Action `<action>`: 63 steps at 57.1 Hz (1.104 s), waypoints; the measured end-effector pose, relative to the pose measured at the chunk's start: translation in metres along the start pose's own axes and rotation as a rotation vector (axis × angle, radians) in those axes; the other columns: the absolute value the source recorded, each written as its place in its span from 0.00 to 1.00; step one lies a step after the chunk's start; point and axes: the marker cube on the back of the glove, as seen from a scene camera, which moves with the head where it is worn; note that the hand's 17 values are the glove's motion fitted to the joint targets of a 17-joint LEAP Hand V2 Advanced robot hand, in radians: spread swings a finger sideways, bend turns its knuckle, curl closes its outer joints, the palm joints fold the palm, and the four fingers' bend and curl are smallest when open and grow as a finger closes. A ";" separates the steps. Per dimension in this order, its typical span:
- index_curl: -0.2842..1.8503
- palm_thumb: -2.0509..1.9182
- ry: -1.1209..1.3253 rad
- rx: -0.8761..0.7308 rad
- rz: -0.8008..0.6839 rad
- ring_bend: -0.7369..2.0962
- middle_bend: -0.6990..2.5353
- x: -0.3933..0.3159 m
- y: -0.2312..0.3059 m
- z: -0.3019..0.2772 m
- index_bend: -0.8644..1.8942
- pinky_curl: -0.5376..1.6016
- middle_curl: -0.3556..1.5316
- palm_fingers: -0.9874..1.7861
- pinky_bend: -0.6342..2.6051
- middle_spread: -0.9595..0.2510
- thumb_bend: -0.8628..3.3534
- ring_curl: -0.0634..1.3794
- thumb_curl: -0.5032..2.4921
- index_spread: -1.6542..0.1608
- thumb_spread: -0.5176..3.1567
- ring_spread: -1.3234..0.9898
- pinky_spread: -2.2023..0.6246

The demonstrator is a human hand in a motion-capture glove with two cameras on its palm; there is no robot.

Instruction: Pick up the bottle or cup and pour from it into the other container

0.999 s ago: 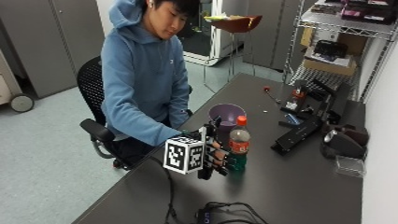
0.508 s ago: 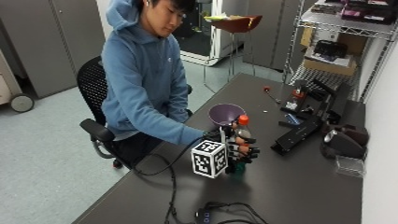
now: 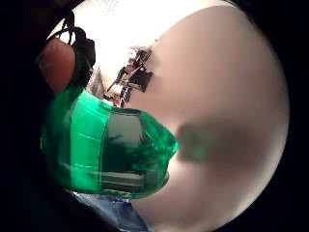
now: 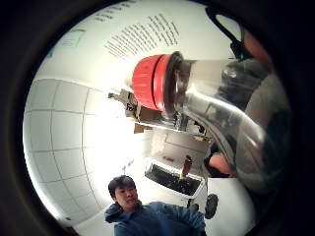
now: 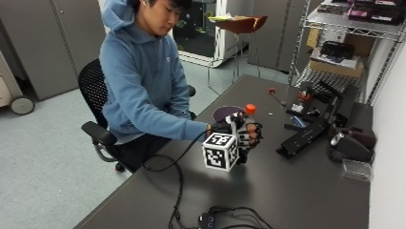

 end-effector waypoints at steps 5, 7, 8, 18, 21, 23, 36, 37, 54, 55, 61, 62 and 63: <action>0.27 0.78 0.098 -0.079 -0.026 0.47 0.32 -0.022 0.001 0.006 0.36 0.39 0.42 0.70 0.28 0.78 0.20 0.30 0.37 0.83 0.30 0.55 0.82; 0.27 0.78 0.145 -0.107 -0.041 0.47 0.32 -0.029 0.001 0.009 0.36 0.40 0.42 0.71 0.27 0.78 0.20 0.30 0.37 0.84 0.29 0.55 0.82; 0.27 0.78 0.174 -0.122 -0.048 0.46 0.32 -0.033 0.000 0.011 0.36 0.40 0.42 0.71 0.27 0.78 0.20 0.30 0.37 0.84 0.29 0.55 0.82; 0.27 0.78 0.492 -0.271 -0.114 0.45 0.31 -0.072 -0.007 0.030 0.36 0.40 0.42 0.71 0.27 0.77 0.20 0.31 0.38 0.84 0.28 0.54 0.82; 0.27 0.78 0.586 -0.339 -0.127 0.45 0.31 -0.083 -0.004 0.041 0.36 0.40 0.42 0.71 0.27 0.77 0.20 0.31 0.39 0.84 0.28 0.54 0.81; 0.27 0.78 0.677 -0.392 -0.139 0.45 0.31 -0.090 -0.001 0.046 0.36 0.41 0.43 0.72 0.26 0.77 0.20 0.31 0.39 0.84 0.28 0.54 0.81; 0.27 0.78 1.214 -0.650 -0.221 0.44 0.30 -0.127 0.009 0.073 0.35 0.41 0.43 0.72 0.26 0.77 0.20 0.32 0.40 0.84 0.27 0.54 0.81; 0.27 0.78 1.250 -0.665 -0.230 0.44 0.30 -0.130 0.010 0.075 0.35 0.41 0.43 0.72 0.26 0.77 0.20 0.32 0.40 0.84 0.27 0.54 0.81; 0.27 0.77 1.812 -0.890 -0.376 0.43 0.29 -0.140 0.034 0.126 0.35 0.42 0.44 0.73 0.26 0.77 0.20 0.33 0.40 0.84 0.27 0.53 0.81; 0.27 0.77 1.827 -0.901 -0.383 0.43 0.29 -0.140 0.035 0.129 0.35 0.42 0.44 0.72 0.26 0.77 0.20 0.33 0.40 0.83 0.27 0.53 0.81; 0.27 0.77 1.927 -0.948 -0.432 0.43 0.29 -0.137 0.041 0.142 0.35 0.42 0.44 0.72 0.25 0.77 0.20 0.33 0.40 0.83 0.27 0.53 0.80; 0.27 0.77 1.940 -0.958 -0.443 0.43 0.29 -0.136 0.041 0.142 0.35 0.42 0.44 0.72 0.26 0.76 0.20 0.33 0.40 0.83 0.27 0.53 0.80; 0.27 0.77 1.952 -0.968 -0.452 0.43 0.29 -0.136 0.042 0.143 0.35 0.42 0.44 0.72 0.26 0.76 0.20 0.33 0.40 0.83 0.27 0.53 0.80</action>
